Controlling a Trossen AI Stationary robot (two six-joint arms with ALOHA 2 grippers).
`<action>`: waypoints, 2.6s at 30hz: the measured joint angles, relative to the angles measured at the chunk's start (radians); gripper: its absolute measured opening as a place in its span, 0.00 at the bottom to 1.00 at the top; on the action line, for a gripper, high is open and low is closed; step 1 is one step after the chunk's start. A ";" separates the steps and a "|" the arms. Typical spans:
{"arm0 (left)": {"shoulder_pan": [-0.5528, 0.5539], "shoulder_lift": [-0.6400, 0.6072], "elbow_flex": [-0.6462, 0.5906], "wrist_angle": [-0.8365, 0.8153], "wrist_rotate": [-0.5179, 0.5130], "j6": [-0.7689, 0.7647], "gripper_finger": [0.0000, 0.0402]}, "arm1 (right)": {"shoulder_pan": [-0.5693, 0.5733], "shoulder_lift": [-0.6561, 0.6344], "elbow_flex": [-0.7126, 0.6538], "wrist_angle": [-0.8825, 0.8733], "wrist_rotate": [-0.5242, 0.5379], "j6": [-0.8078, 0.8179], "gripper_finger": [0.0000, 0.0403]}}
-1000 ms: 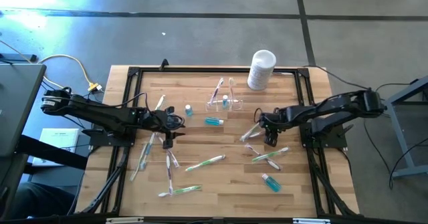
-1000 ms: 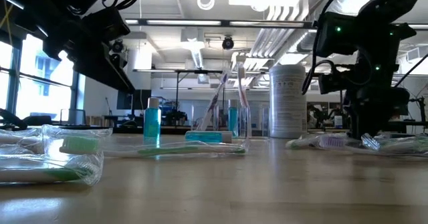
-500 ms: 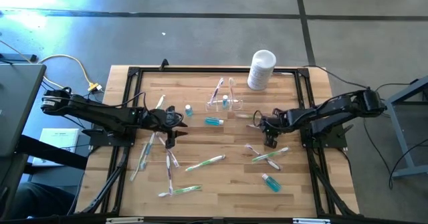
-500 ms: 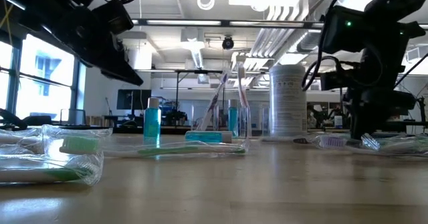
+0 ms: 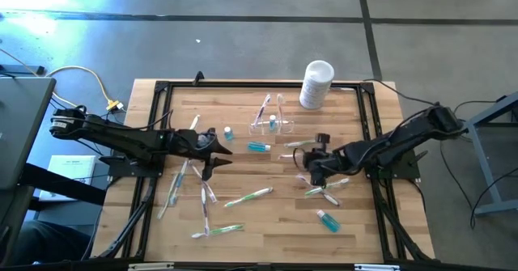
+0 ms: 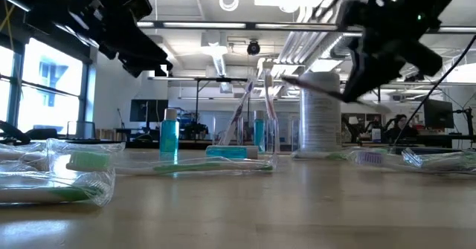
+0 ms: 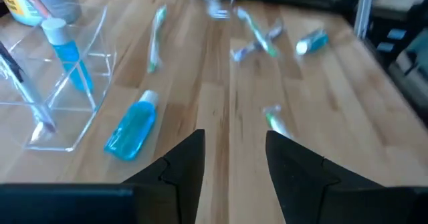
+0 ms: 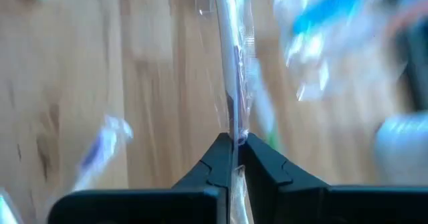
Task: Pick & Place toothbrushing station
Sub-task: Put the purple toothbrush into the transparent organizer
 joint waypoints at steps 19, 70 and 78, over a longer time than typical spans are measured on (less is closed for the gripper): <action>0.000 0.000 0.001 0.451 0.000 -0.622 0.38 | 0.113 0.190 0.040 1.061 0.327 -1.374 0.04; 0.000 0.086 0.001 0.395 0.083 -0.751 0.38 | -0.031 0.506 0.317 1.190 0.297 -1.791 0.04; 0.000 0.118 0.013 0.440 0.074 -0.610 0.38 | -0.031 0.505 0.317 1.190 0.282 -1.784 0.04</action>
